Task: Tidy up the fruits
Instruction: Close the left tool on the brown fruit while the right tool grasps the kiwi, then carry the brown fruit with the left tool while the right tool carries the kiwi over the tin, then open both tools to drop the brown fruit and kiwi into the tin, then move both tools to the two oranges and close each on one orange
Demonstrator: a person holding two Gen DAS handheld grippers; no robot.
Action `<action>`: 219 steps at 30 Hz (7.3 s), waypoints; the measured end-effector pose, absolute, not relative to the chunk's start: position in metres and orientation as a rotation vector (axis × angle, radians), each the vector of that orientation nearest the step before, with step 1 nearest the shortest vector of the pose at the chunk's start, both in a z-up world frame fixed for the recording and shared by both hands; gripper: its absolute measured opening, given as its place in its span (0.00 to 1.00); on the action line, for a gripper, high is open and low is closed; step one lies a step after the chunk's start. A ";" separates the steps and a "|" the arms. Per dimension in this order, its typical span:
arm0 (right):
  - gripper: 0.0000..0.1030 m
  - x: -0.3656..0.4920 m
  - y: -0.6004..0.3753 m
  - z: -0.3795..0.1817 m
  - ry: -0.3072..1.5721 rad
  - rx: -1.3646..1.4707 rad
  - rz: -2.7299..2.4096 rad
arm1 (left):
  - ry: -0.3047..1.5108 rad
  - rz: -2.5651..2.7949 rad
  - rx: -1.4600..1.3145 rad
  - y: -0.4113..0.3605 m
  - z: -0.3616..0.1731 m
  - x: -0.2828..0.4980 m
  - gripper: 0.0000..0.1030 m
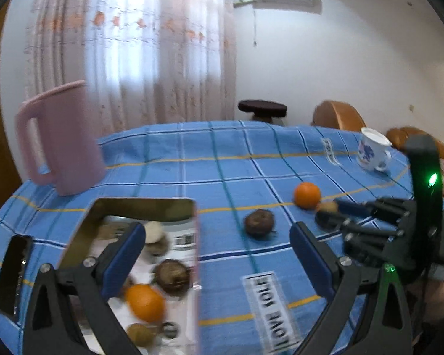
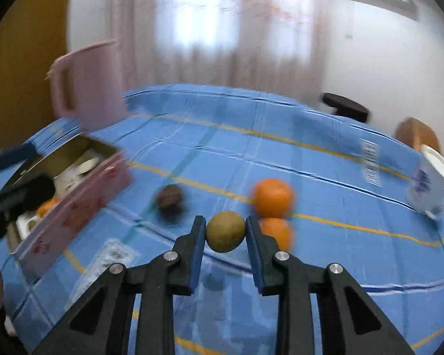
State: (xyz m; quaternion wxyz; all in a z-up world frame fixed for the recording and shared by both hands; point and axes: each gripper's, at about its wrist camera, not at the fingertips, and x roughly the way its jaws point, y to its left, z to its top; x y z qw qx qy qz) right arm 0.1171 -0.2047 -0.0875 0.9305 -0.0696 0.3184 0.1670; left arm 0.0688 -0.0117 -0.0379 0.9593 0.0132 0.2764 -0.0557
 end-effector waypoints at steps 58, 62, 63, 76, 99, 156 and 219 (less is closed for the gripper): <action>0.29 0.075 -0.261 -0.067 0.368 -0.030 0.369 | 0.519 -0.253 0.007 -0.062 -0.055 0.078 0.23; 0.28 0.072 -0.261 -0.067 0.354 -0.035 0.372 | 0.497 -0.250 0.013 -0.063 -0.053 0.072 0.23; 0.28 0.071 -0.261 -0.066 0.349 -0.036 0.372 | 0.492 -0.249 0.013 -0.063 -0.053 0.071 0.23; 0.29 0.063 -0.261 -0.063 0.298 -0.047 0.381 | 0.415 -0.233 0.030 -0.064 -0.047 0.056 0.23; 0.28 0.044 -0.265 -0.065 0.343 -0.035 0.400 | 0.545 -0.344 -0.055 -0.046 -0.044 0.041 0.77; 0.29 0.074 -0.067 -0.060 0.507 -0.191 0.822 | 0.600 0.025 -0.070 0.089 -0.052 0.051 0.40; 0.34 0.161 -0.312 -0.099 0.721 0.074 0.186 | 0.812 -0.299 0.066 -0.133 -0.073 0.183 0.86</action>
